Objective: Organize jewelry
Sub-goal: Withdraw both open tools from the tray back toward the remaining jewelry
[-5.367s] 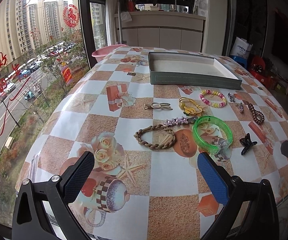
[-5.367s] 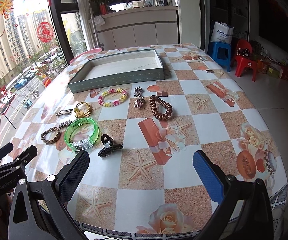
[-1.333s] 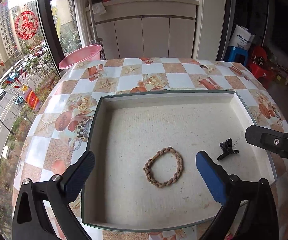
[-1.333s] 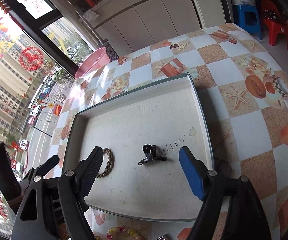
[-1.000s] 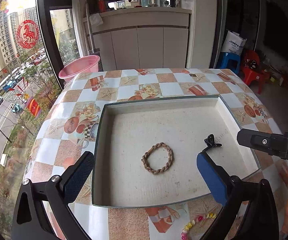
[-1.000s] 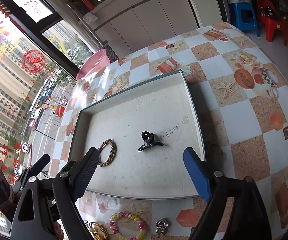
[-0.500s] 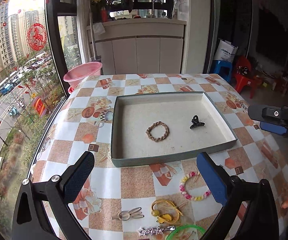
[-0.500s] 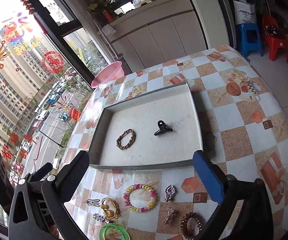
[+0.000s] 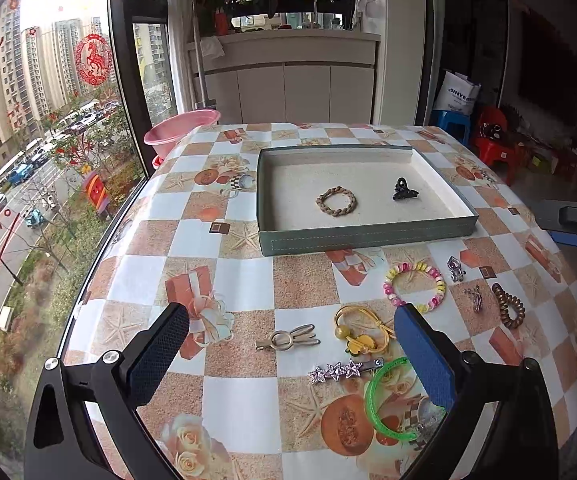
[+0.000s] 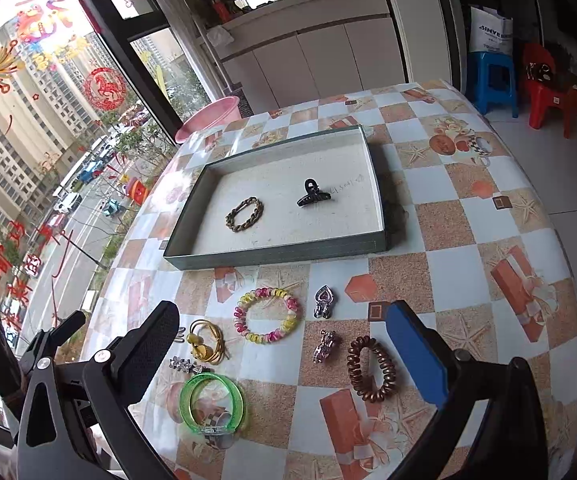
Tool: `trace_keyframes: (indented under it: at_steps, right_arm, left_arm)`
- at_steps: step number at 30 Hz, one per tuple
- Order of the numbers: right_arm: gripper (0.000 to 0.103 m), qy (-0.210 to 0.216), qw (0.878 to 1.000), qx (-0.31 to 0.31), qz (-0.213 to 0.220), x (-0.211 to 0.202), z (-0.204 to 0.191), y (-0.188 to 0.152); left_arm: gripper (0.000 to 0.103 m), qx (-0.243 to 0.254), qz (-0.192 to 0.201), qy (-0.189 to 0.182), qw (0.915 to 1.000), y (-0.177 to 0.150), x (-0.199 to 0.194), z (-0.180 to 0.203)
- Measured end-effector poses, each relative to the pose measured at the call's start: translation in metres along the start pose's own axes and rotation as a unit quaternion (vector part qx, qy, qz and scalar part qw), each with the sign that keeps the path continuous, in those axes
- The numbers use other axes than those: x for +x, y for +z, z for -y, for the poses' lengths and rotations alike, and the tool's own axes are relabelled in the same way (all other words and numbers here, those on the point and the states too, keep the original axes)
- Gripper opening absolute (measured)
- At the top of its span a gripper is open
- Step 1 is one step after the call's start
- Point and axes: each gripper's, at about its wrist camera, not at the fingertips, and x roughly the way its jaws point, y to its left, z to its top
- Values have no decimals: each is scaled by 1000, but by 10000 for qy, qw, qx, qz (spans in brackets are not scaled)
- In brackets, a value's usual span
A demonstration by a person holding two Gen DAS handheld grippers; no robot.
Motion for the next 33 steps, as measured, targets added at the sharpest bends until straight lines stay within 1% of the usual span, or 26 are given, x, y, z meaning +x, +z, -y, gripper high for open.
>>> trace_keyframes:
  at_steps: [6, 10, 13, 17, 22, 27, 30, 33]
  right_arm:
    - [103, -109, 9998, -12, -146, -6, 7, -29]
    - [103, -247, 9992, -31, -322, -2, 13, -51]
    - [103, -351, 9983, -40, -472, 3, 18, -66]
    - [103, -604, 9964, -79, -585, 9, 25, -81]
    - [103, -813, 9947, -36, -634, 15, 37, -87]
    - [103, -1060, 9923, -10, -646, 22, 47, -87]
    - [103, -1157, 9909, 0, -692, 28, 52, -86]
    - [103, -1241, 9895, -65, -737, 36, 53, -83]
  left_arm:
    - [103, -191, -301, -115, 9993, -31, 4, -15]
    - [103, -206, -506, -118, 9984, -49, 10, -15]
    - [103, -154, -596, -54, 9981, -56, 16, -13]
    - [103, -140, -652, -62, 9978, -61, 20, -11]
    - [103, 217, -708, -3, 9973, -63, 31, -3]
    - [103, 564, -741, -93, 9956, -59, 44, 1]
    - [103, 692, -812, -124, 9942, -57, 53, 3]
    - [103, 837, -782, -169, 9933, -53, 56, 8]
